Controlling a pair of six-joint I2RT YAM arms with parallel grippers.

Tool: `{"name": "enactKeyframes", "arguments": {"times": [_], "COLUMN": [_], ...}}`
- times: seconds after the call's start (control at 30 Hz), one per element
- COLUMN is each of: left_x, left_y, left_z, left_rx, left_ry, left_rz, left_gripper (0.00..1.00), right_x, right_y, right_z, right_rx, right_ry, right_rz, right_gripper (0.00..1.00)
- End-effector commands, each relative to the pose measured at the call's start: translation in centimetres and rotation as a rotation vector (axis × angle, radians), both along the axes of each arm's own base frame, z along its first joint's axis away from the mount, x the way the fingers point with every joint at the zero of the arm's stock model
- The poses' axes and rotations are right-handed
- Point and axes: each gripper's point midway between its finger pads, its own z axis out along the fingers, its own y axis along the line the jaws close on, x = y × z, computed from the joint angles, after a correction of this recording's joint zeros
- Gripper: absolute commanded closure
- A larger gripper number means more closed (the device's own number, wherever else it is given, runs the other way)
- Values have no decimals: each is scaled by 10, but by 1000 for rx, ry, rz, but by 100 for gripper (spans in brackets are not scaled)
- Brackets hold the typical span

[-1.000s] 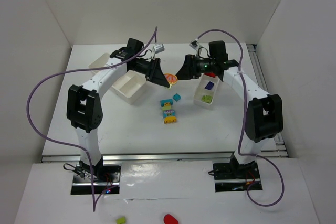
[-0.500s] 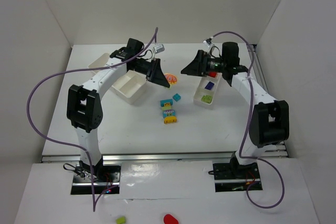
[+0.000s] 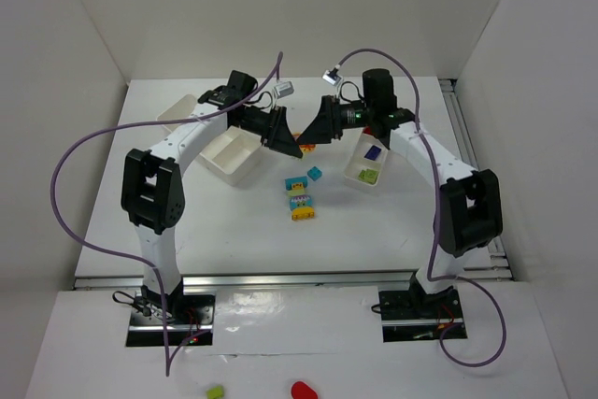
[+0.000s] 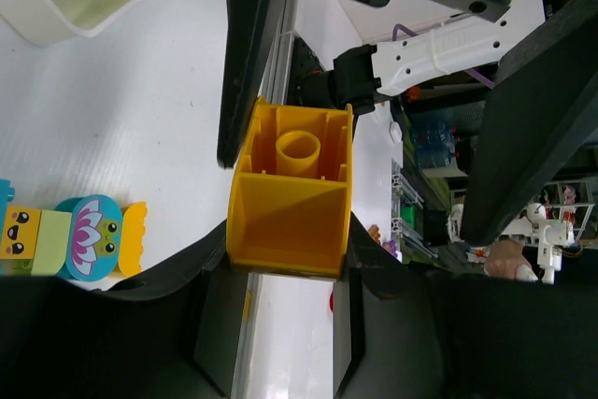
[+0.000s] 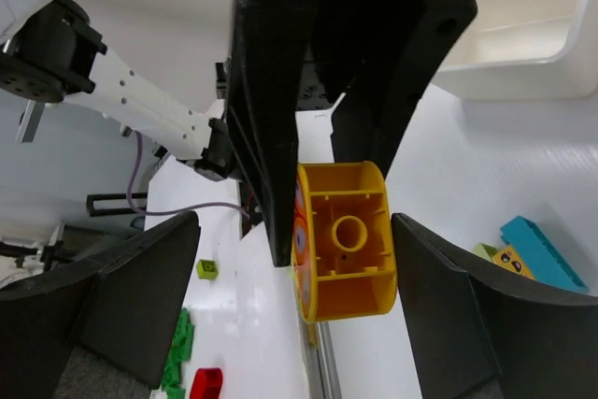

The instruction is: Sort the legos into containers by color

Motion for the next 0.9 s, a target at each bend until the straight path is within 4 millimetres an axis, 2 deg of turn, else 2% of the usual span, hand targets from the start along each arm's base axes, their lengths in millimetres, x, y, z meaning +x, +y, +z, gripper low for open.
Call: {"name": "enactKeyframes", "arguments": {"times": [0.0,0.17,0.4,0.47,0.53,0.57,0.67,0.73,0.83,0.87], "left_x": [4,5,3,2,2,3,3,3,1,0], "left_y": [-1,-1,-1,0,0,0,0,0,0,1], "left_z": [13,16,20,24,24,23,23,23,17,21], "left_rx": [-40,-43,-55,-58,-58,-50,-50,-50,-44,-47], "left_ry": [-56,-65,-80,-89,-89,-92,-92,-92,-75,-83], "left_rz": [-18,-18,-25,-25,-25,-19,-19,-19,-19,-19], "left_gripper": [100,100,100,100,100,100,100,100,100,100], "right_x": [3,5,4,3,-1,-3,-1,10,33,43], "right_y": [-1,-5,-14,-17,-17,-16,-16,-22,-44,-59], "right_z": [4,-7,-25,-31,-29,-31,-25,-28,-27,-25], "right_rx": [-4,-23,-27,-25,-15,-7,-8,-32,-50,-47], "right_ry": [-30,0,36,61,64,77,58,49,53,46], "right_rz": [21,-4,-21,-14,6,26,15,-57,-223,-286], "right_gripper": [11,22,28,38,45,59,74,81,88,90]}}
